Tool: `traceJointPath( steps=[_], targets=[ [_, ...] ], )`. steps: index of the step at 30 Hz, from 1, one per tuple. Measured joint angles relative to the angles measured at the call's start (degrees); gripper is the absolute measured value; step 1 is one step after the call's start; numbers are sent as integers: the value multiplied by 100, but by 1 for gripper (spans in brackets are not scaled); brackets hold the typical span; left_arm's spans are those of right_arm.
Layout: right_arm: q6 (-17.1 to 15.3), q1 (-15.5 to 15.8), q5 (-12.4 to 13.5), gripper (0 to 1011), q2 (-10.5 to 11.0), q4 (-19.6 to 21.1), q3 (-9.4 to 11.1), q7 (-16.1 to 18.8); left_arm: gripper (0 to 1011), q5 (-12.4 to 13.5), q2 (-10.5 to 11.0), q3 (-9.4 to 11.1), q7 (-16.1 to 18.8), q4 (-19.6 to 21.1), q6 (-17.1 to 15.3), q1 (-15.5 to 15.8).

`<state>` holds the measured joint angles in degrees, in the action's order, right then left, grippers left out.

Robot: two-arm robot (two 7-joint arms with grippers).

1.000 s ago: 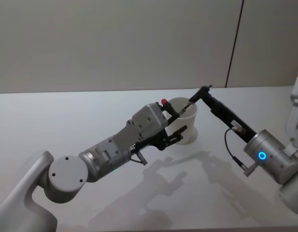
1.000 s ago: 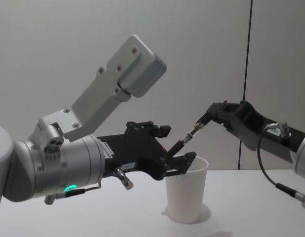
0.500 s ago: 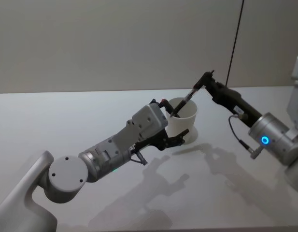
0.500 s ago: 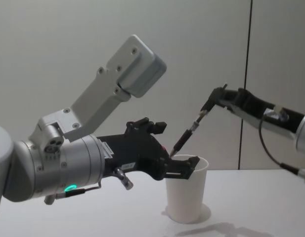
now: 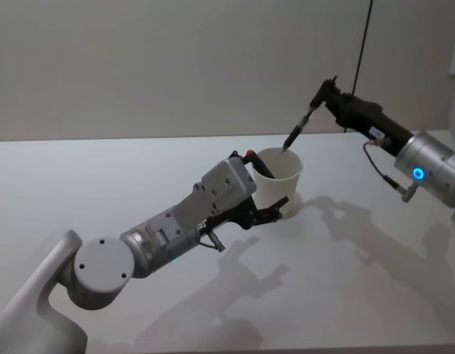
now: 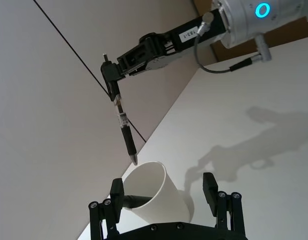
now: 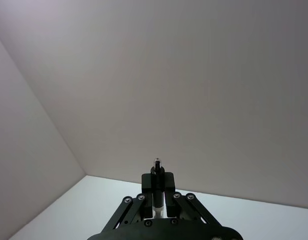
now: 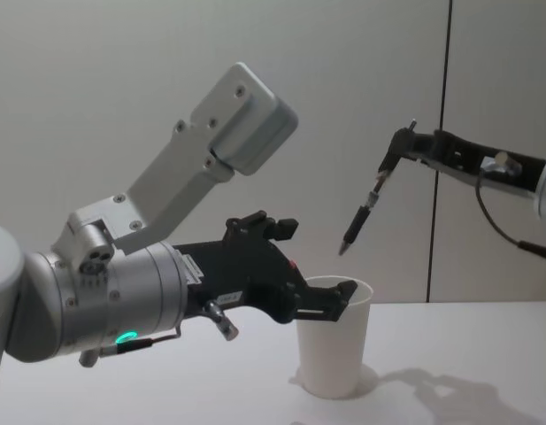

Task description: Place the pen into the pen holder.

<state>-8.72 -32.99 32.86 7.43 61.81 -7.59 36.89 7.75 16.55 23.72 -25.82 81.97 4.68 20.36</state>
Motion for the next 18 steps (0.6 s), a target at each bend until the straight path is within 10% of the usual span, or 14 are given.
traceJointPath(
  steps=[18],
  targets=[
    [-70,-1135,-764,131,-3,-1568,-54,626,1004,0,0,0,0,0,0,0]
  ],
)
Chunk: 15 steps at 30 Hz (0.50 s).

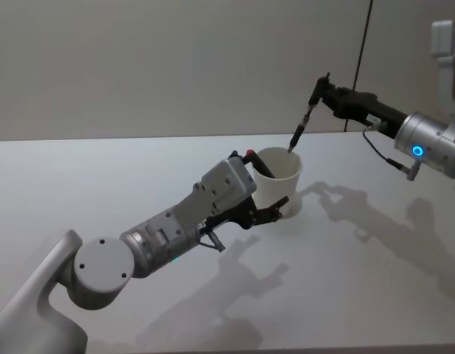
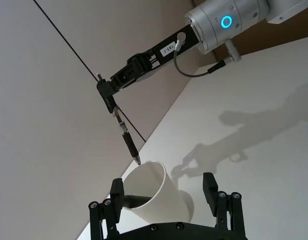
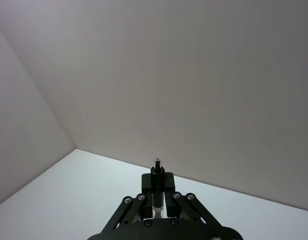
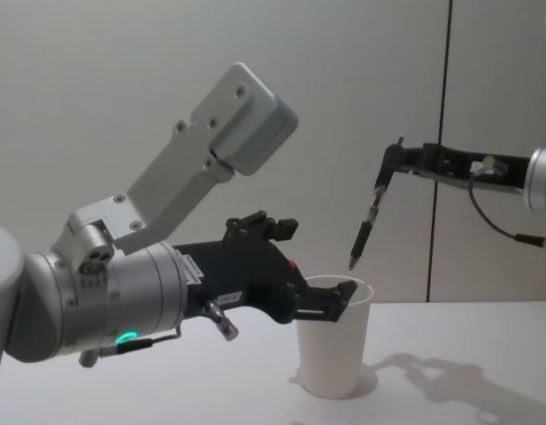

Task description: Place the pen into the pen holder.

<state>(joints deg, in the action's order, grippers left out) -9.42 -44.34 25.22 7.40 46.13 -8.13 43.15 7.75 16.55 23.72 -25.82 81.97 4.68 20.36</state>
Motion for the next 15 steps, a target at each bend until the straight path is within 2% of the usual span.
traceJointPath(
  steps=[11,15],
  targets=[
    [308,-559,-158,131,-104,-1098,-160,523,1004,0,0,0,0,0,0,0],
    [429,-679,-181,131,-145,-1351,-223,606,1004,0,0,0,0,0,0,0]
  ],
)
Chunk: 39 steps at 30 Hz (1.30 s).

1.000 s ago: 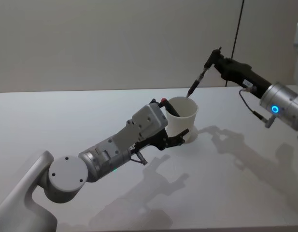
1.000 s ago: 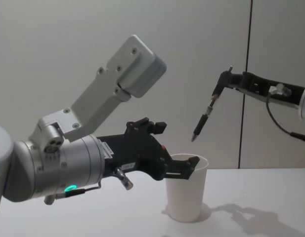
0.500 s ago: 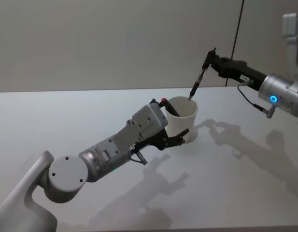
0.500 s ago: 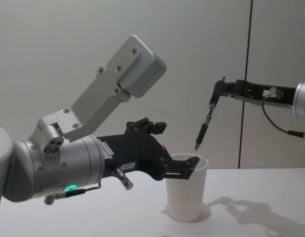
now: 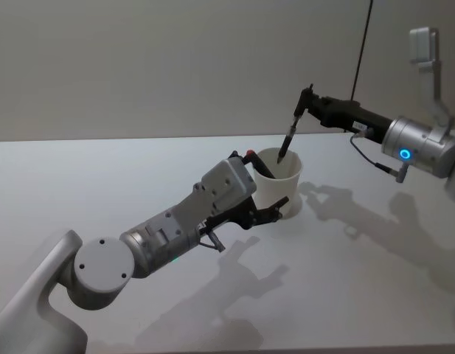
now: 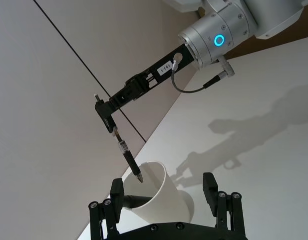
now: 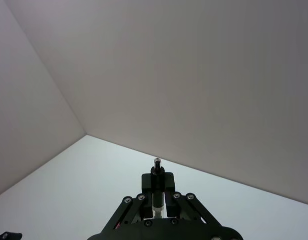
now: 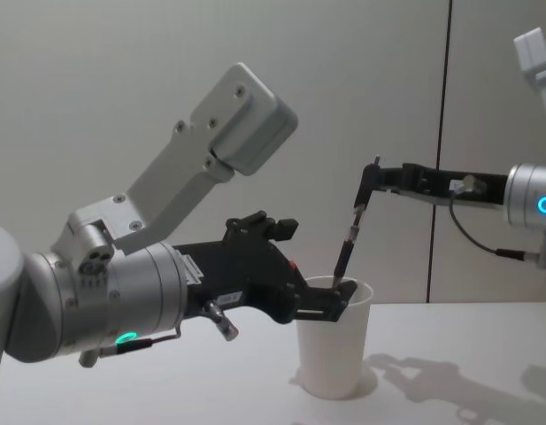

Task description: Place the pen into the pen holder.

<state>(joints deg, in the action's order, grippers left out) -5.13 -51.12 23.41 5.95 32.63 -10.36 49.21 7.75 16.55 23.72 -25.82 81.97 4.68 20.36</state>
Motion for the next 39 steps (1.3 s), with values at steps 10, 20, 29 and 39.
traceJointPath(
  steps=[10,20,29,39],
  targets=[
    [367,-196,-108,154,-98,-475,-205,56,1004,0,0,0,0,0,0,0],
    [663,-287,-202,474,-162,-744,-356,45,1004,0,0,0,0,0,0,0],
    [786,-288,-208,780,-171,-773,-391,45,1004,0,0,0,0,0,0,0],
    [830,-264,-204,1001,-164,-739,-401,54,1004,0,0,0,0,0,0,0]
  ],
)
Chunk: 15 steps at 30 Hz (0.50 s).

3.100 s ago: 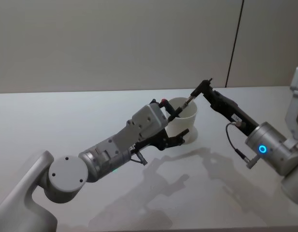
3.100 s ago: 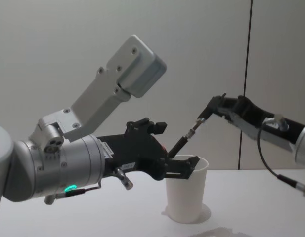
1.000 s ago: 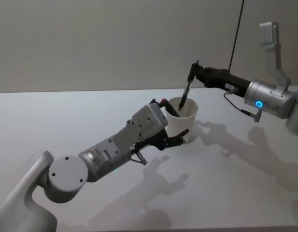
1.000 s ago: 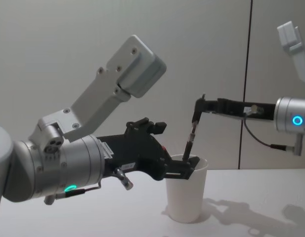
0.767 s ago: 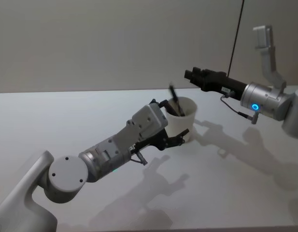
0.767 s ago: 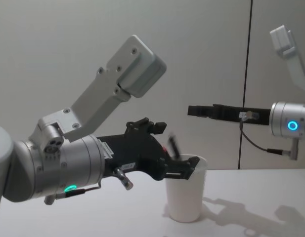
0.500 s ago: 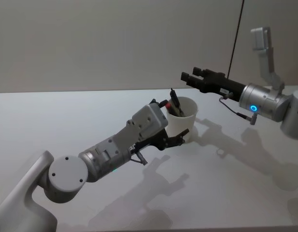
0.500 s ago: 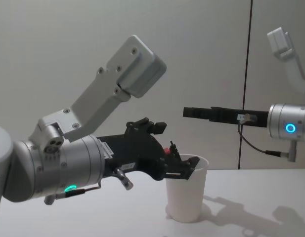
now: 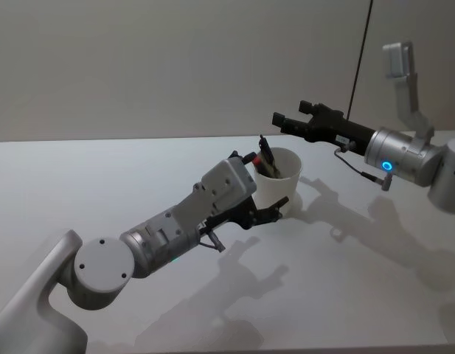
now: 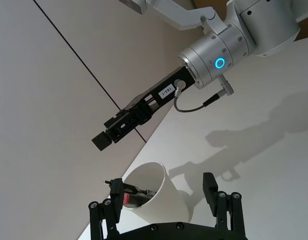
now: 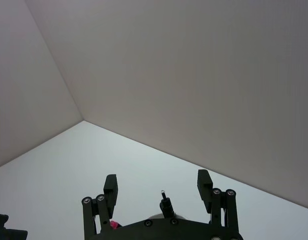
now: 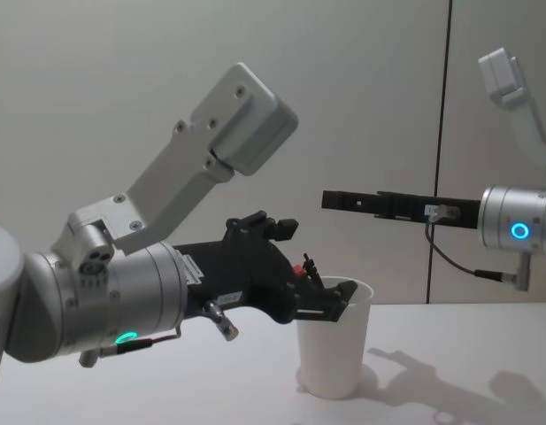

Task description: Place the pen into the pen holder.

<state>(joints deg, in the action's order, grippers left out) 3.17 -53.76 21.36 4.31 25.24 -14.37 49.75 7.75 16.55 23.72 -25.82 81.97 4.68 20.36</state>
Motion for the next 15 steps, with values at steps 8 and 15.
traceJointPath(
  steps=[8,15],
  targets=[
    [17,12,5,1001,4,12,-5,5,1004,0,0,0,0,0,0,0],
    [22,14,8,1001,6,17,-8,8,1004,0,0,0,0,0,0,-1]
  ],
)
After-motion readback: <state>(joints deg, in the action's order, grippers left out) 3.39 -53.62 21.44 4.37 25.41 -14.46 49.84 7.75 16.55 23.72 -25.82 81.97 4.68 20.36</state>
